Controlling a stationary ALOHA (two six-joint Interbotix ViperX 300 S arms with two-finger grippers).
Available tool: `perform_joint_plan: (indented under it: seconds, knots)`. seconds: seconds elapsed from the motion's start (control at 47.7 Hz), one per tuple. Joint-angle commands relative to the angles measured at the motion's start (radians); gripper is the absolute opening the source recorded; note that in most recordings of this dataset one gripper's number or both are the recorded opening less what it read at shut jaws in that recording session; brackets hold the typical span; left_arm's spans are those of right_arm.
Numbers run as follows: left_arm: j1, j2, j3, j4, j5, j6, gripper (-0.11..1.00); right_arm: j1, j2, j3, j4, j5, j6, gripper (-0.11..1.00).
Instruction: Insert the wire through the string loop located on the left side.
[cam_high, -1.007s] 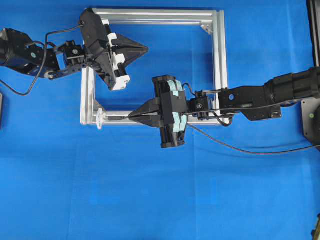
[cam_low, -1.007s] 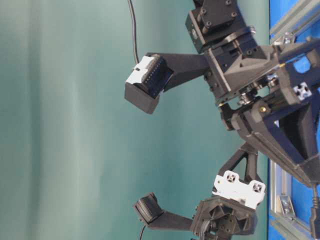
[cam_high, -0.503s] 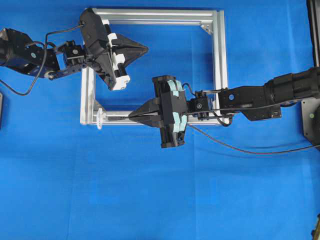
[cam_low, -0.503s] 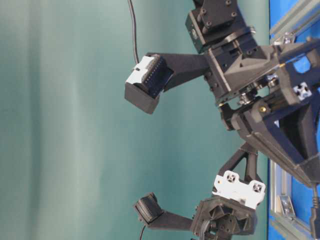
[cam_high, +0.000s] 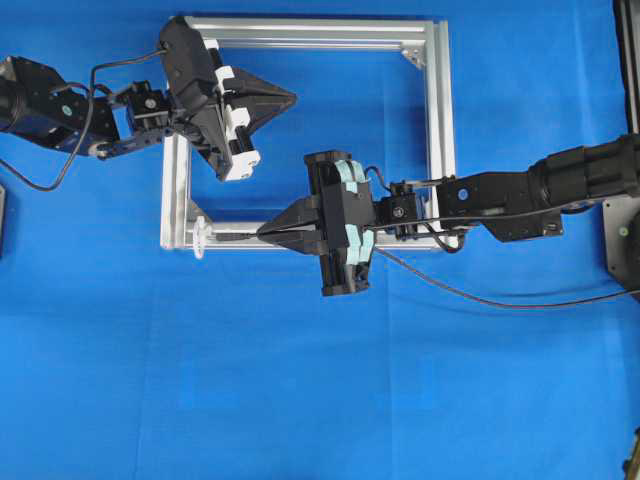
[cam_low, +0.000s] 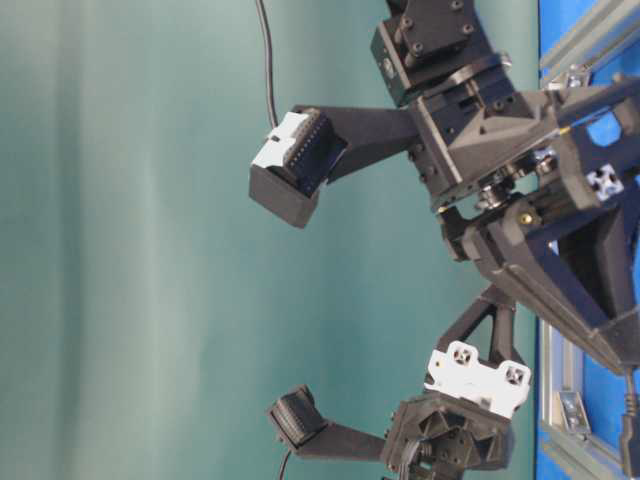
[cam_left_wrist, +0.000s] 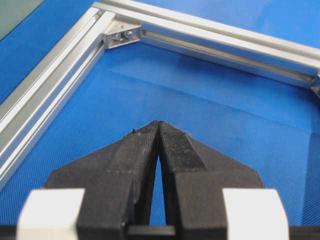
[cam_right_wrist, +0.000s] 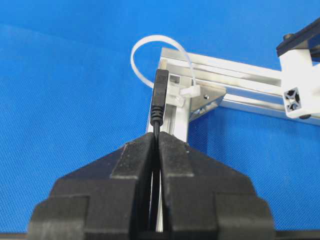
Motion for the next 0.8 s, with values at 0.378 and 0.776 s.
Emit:
perform_joint_plan:
  seconds: [0.378, 0.776]
  knots:
    - [0.002, -0.034, -0.008, 0.003, -0.006, 0.000, 0.00, 0.000, -0.017, -0.020, 0.000, -0.011, -0.002, 0.00]
    - [0.002, -0.034, -0.009, 0.003, -0.006, 0.000, 0.00, 0.000, 0.020, -0.063, 0.000, -0.009, -0.002, 0.00]
